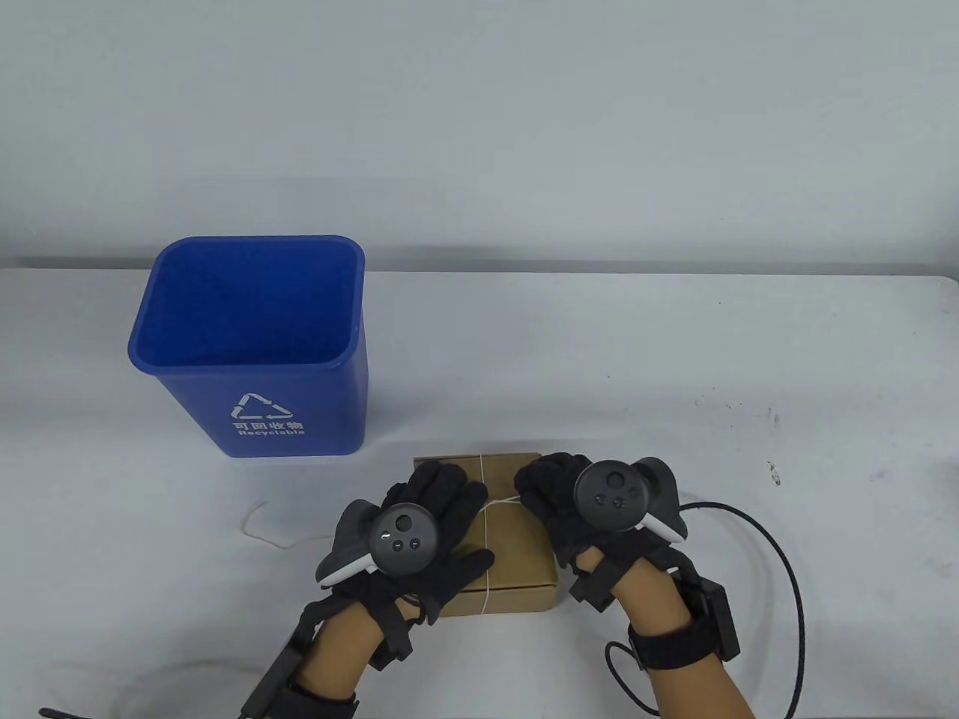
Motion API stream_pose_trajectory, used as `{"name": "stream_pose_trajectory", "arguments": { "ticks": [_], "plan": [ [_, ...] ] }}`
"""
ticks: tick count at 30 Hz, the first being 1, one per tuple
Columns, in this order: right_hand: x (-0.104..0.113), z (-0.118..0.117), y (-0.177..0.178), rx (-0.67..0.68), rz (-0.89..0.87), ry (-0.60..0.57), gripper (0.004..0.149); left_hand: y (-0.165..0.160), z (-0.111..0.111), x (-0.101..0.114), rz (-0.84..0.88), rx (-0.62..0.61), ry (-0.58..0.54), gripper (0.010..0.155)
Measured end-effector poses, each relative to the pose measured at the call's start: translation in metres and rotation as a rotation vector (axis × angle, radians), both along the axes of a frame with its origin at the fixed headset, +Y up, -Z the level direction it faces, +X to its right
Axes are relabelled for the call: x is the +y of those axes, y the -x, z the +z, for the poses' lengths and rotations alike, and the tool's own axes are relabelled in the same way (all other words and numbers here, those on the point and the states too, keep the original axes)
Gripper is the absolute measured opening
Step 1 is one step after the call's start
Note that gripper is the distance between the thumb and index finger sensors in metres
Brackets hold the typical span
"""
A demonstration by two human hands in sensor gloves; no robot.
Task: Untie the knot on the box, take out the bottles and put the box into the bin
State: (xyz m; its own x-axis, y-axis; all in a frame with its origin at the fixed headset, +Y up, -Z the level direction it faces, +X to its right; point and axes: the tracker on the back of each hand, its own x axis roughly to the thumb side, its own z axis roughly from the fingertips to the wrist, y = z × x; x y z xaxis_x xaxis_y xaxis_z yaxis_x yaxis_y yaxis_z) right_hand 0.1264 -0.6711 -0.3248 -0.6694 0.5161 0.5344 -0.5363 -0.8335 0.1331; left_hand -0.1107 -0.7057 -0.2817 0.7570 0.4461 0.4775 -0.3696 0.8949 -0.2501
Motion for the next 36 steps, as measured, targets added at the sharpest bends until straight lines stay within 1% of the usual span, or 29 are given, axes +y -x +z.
{"name": "stream_pose_trajectory", "arguments": {
  "ticks": [3, 8, 16, 22, 29, 36],
  "plan": [
    [0.004, 0.001, -0.009, -0.029, -0.048, -0.007, 0.039, 0.000, 0.000, 0.000, -0.003, 0.001, 0.001, 0.085],
    [0.016, 0.006, -0.021, -0.065, -0.083, -0.060, 0.039, 0.000, 0.000, 0.000, -0.004, 0.002, -0.003, 0.085],
    [0.022, 0.007, -0.038, -0.117, -0.103, -0.095, 0.039, 0.000, 0.001, 0.000, 0.000, 0.002, -0.003, 0.085],
    [0.023, 0.005, -0.050, -0.153, -0.106, -0.107, 0.038, 0.001, 0.001, -0.001, 0.004, 0.002, -0.002, 0.085],
    [0.020, 0.000, -0.064, -0.216, -0.066, -0.111, 0.039, 0.001, 0.001, -0.001, 0.005, 0.001, 0.000, 0.085],
    [0.012, -0.007, -0.079, -0.287, -0.052, -0.071, 0.039, 0.002, 0.001, -0.002, 0.005, 0.002, 0.001, 0.085]
  ]
}}
